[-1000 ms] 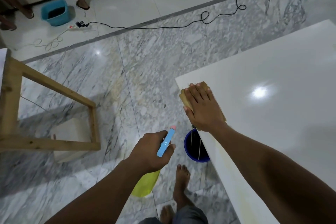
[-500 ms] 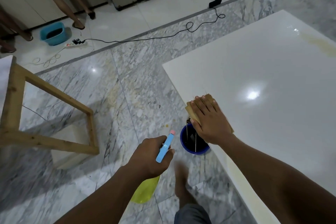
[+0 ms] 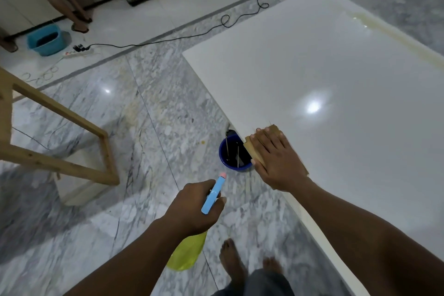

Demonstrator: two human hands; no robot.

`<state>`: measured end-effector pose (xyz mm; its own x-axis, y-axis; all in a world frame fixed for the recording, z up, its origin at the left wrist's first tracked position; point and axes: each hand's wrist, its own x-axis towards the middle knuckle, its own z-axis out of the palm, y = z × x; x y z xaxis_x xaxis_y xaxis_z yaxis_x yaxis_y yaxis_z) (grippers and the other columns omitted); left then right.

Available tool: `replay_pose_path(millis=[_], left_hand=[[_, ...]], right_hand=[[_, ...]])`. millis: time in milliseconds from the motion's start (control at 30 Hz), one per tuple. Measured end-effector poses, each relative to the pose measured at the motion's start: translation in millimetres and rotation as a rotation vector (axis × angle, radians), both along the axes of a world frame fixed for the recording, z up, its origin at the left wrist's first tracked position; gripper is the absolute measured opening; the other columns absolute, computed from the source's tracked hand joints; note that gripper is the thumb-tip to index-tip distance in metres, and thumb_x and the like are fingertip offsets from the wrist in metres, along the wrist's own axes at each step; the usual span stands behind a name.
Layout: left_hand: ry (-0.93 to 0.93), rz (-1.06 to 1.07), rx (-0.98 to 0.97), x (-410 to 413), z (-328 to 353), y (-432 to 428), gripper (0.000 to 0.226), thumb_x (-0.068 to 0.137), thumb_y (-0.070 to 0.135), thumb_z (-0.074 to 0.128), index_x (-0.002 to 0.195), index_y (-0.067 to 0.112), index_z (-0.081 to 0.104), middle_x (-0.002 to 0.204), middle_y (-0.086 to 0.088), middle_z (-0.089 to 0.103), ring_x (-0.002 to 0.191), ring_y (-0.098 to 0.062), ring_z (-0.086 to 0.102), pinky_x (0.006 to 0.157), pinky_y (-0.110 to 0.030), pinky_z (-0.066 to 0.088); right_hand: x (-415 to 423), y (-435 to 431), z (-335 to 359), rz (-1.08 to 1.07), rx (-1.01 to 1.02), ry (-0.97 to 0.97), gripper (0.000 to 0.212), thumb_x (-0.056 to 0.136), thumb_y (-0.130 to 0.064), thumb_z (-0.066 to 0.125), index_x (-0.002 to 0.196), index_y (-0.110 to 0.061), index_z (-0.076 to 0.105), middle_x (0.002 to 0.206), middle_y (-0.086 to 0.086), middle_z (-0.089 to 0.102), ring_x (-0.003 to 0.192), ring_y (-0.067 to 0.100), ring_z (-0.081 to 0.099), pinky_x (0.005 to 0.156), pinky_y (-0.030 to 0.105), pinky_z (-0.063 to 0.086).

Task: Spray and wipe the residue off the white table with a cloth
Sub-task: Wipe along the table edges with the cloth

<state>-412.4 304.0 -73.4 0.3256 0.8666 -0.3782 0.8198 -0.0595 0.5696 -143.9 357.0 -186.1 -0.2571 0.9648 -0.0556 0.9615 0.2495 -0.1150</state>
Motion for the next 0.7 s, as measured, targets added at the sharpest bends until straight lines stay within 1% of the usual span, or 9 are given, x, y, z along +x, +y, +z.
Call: replay_pose_path(millis=[167, 333, 433, 567, 700], left_hand=[[0.006, -0.030, 0.036, 34, 5, -32, 0.023, 0.095, 0.039, 0.065, 0.089, 0.017, 0.062, 0.071, -0.005, 0.066, 0.062, -0.024, 0.061, 0.060, -0.037, 0.050], [0.022, -0.056, 0.076, 70, 5, -77, 0.022, 0.095, 0.037, 0.066, 0.089, 0.016, 0.062, 0.070, -0.005, 0.065, 0.060, -0.023, 0.059, 0.060, -0.039, 0.049], [0.026, -0.055, 0.077, 92, 2, -113, 0.023, 0.094, 0.039, 0.066, 0.087, 0.017, 0.062, 0.067, 0.000, 0.063, 0.054, -0.015, 0.053, 0.057, -0.033, 0.046], [0.028, -0.047, 0.089, 129, -2, -172, 0.022, 0.094, 0.039, 0.066, 0.087, 0.019, 0.062, 0.063, 0.005, 0.059, 0.054, -0.012, 0.053, 0.057, -0.027, 0.043], [0.018, -0.035, 0.112, 164, -4, -237, 0.022, 0.093, 0.039, 0.067, 0.083, 0.020, 0.061, 0.065, 0.004, 0.062, 0.059, -0.015, 0.059, 0.059, -0.031, 0.047]], right_hand=[[23, -51, 3, -0.023, -0.004, 0.022, 0.067, 0.100, -0.053, 0.022, 0.158, -0.021, 0.018, 0.167, 0.002, 0.012, 0.155, 0.021, 0.001, 0.122, 0.049, 0.014], [48, -108, 1, -0.105, -0.010, 0.062, 0.068, 0.099, -0.051, 0.028, 0.158, -0.019, 0.017, 0.167, 0.004, 0.015, 0.155, 0.024, 0.003, 0.122, 0.051, 0.013], [64, -150, 2, -0.125, -0.004, 0.088, 0.068, 0.099, -0.050, 0.031, 0.158, -0.018, 0.019, 0.166, 0.006, 0.018, 0.154, 0.026, 0.006, 0.123, 0.052, 0.013], [83, -214, 4, -0.184, 0.008, 0.128, 0.068, 0.098, -0.049, 0.033, 0.157, -0.017, 0.023, 0.165, 0.007, 0.022, 0.153, 0.028, 0.012, 0.123, 0.052, 0.013], [101, -280, 7, -0.216, 0.016, 0.135, 0.069, 0.096, -0.048, 0.034, 0.156, -0.017, 0.023, 0.164, 0.009, 0.024, 0.153, 0.030, 0.014, 0.122, 0.053, 0.016]])
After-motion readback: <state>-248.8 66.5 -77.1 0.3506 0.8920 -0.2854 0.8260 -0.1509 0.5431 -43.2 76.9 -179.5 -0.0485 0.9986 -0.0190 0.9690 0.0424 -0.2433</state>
